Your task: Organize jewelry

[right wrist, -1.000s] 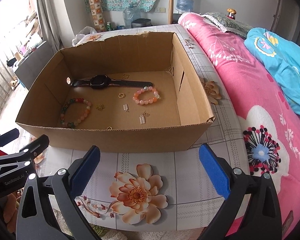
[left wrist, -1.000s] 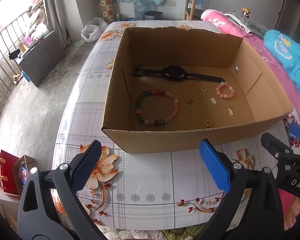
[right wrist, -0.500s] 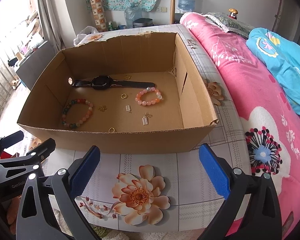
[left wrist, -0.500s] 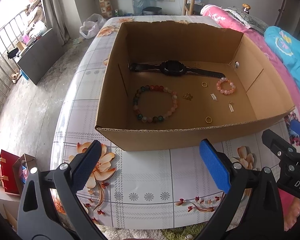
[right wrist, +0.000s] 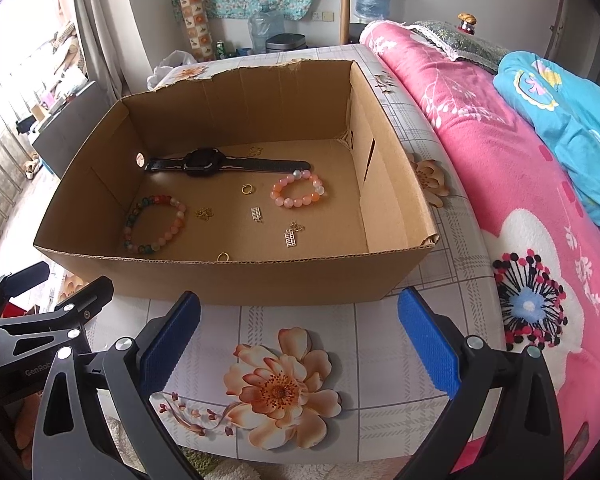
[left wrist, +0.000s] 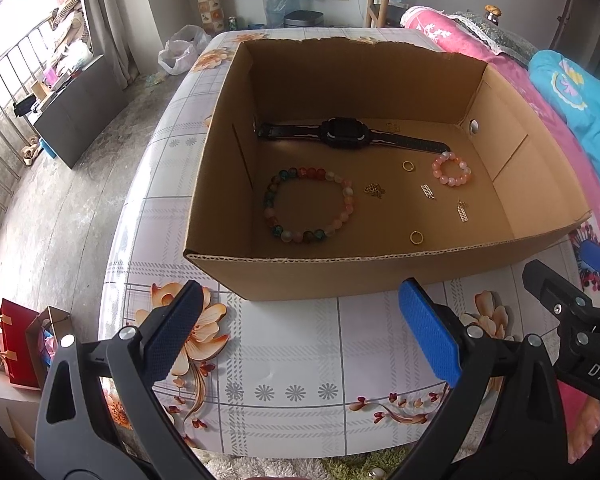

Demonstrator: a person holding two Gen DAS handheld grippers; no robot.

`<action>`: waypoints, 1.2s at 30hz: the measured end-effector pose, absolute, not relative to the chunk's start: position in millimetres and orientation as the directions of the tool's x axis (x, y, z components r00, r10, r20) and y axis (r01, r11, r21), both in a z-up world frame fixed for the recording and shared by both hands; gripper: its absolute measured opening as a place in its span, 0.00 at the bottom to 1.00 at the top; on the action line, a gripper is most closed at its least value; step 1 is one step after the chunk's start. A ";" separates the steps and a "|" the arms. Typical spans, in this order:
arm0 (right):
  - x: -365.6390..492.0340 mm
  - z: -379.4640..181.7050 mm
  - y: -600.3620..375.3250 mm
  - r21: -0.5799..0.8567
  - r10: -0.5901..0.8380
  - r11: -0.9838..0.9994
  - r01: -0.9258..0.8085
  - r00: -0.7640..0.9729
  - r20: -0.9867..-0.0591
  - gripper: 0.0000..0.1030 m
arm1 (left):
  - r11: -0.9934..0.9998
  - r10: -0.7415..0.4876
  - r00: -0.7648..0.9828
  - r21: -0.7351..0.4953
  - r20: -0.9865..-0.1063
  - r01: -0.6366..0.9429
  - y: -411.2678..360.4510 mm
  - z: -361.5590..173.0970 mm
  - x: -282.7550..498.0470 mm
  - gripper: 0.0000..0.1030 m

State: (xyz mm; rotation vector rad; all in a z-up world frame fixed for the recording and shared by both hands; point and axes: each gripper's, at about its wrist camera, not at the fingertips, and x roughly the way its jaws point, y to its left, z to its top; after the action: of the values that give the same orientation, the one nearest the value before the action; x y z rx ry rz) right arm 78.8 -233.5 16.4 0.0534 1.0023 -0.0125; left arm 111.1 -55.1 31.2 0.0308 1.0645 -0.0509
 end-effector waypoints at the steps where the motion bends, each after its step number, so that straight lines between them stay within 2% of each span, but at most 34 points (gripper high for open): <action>1: 78.7 16.5 -233.4 0.040 0.015 0.999 0.035 0.538 -0.843 0.94 | 0.998 -0.027 0.484 0.000 -0.875 0.057 -55.1 31.2 111.1 0.92; 36: 77.7 15.2 -230.6 0.036 0.014 0.999 0.030 0.537 -0.843 0.94 | 0.998 -0.030 0.482 -0.004 -0.875 0.056 -56.4 31.6 112.2 0.92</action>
State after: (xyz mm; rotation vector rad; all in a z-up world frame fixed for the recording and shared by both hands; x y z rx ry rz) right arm 77.7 -230.6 15.2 0.0484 1.0034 -0.0096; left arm 112.2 -56.4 31.6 0.0258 1.0662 -0.0524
